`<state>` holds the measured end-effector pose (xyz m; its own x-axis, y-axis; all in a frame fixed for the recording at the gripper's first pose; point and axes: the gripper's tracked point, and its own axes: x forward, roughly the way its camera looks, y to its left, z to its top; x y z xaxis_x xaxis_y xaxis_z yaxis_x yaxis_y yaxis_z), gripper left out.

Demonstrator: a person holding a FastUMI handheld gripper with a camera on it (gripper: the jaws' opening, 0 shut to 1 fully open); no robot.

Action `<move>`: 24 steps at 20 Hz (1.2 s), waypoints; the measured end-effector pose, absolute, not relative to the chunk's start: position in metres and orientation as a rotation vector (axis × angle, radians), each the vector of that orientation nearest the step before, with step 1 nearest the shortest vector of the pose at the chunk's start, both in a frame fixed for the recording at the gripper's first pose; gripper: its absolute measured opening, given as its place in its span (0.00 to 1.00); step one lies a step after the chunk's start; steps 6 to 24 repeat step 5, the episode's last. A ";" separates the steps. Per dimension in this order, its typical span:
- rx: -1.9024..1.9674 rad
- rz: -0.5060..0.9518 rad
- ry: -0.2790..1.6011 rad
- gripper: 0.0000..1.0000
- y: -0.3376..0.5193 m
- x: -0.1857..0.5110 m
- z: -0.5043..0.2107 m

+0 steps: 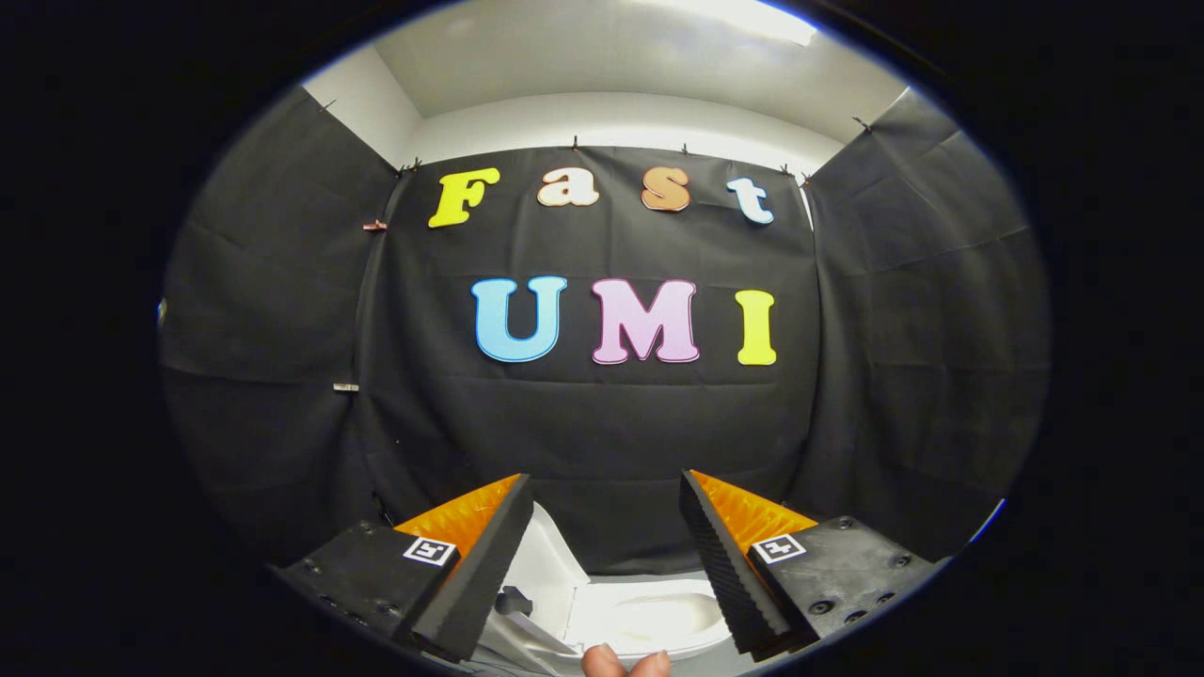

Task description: Open the toilet lid.

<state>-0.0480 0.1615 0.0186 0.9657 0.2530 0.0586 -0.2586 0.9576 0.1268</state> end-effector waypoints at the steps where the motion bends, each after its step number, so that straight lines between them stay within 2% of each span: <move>1: 0.137 0.258 -0.043 0.98 0.160 -0.048 0.019; 24: 0.146 0.246 -0.052 0.98 0.155 -0.049 0.023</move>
